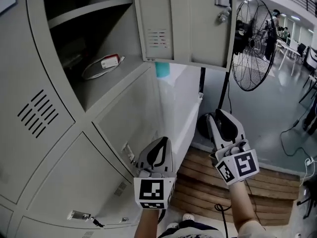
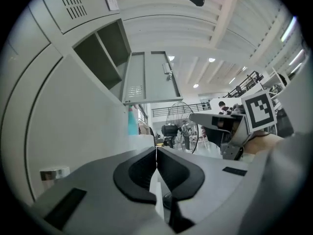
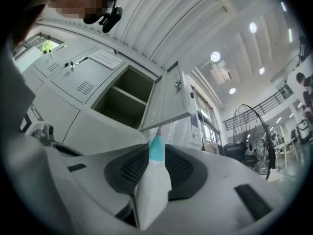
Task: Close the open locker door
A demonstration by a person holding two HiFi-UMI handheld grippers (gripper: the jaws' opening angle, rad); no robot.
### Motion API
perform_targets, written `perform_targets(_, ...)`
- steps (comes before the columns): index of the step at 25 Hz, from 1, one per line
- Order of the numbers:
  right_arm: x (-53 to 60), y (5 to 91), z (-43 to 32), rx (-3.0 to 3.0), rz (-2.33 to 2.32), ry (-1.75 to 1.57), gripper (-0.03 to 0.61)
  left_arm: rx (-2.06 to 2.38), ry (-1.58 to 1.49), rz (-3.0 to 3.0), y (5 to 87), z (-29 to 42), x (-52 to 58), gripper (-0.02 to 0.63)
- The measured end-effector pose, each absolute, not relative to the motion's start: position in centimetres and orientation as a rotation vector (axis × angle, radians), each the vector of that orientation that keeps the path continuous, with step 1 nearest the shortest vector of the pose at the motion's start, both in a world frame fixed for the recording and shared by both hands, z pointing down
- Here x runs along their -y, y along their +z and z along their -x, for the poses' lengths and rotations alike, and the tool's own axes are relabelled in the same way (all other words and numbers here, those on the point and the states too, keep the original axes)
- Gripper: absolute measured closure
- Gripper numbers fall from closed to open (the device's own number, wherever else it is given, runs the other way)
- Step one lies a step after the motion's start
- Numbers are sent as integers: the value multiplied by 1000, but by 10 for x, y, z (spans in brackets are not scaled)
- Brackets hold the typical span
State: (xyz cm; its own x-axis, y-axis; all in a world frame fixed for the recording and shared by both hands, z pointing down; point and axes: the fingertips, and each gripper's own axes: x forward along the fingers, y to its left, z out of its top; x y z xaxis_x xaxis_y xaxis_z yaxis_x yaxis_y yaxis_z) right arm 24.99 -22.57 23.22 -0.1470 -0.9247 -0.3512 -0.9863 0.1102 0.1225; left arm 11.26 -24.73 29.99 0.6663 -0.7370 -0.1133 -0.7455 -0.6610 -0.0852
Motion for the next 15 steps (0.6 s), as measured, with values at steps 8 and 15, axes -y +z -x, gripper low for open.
perform_targets(8, 228, 188, -282, -2117, 1826, 503, 377, -1128, 177, 2731, 267, -153, 252, 606)
perform_targets(15, 239, 150, -303, -2073, 1740, 535, 368, -1135, 191, 2704, 259, -163, 261, 606)
